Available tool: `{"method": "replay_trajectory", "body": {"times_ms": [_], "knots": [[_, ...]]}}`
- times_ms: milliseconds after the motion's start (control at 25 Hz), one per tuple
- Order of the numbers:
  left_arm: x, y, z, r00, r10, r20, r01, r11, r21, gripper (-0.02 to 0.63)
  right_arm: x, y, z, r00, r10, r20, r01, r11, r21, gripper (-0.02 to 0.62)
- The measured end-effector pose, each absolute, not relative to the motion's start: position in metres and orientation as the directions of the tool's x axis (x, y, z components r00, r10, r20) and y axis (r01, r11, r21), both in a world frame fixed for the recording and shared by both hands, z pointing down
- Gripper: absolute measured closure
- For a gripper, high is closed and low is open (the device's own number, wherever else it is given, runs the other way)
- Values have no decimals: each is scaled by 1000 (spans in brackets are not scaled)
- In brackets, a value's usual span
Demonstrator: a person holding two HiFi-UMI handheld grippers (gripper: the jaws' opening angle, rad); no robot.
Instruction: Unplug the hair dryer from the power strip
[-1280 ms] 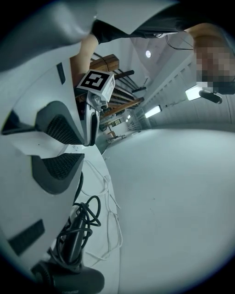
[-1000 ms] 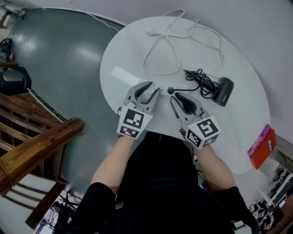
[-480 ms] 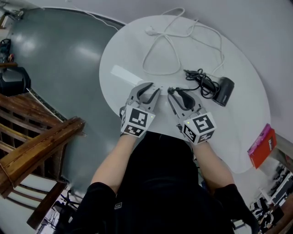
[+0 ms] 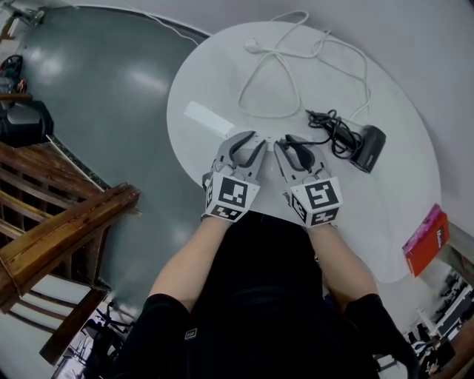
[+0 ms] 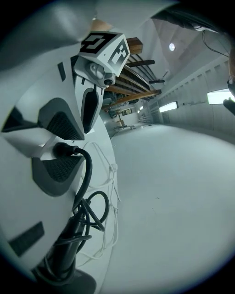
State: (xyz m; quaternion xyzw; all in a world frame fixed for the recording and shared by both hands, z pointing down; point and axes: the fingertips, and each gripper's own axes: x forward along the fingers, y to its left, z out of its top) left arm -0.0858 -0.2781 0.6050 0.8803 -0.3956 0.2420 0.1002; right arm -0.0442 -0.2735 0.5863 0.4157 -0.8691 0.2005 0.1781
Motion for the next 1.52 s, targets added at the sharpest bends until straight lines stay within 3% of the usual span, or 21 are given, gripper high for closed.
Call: {"method": "replay_trajectory", "body": {"times_ms": [120,320,720,1240,1520], "knots": [[-86,-277,604,576,-655,490,-752,-659,2,491,-43,-275,589,-549,-671,499,-814,564,-137,508],[-86,-280,605,576,-658,485,-755,-655,8,494,-44,-276,590,-497,-722,482,-837,545,-47,506],[-87,-282,605,549,-676,491,-779,-627,7,500,-41,-277,586,-540,-710,451,-833,526,-169,522],[-88,-283,604,547,-689,476,-786,-618,10,502,-39,-275,579,-570,-692,444,-814,548,-192,526],[-86,-282,606,554,-680,481,-769,-639,-16,503,-35,-281,582,-564,-689,456,-826,487,-285,526]]}}
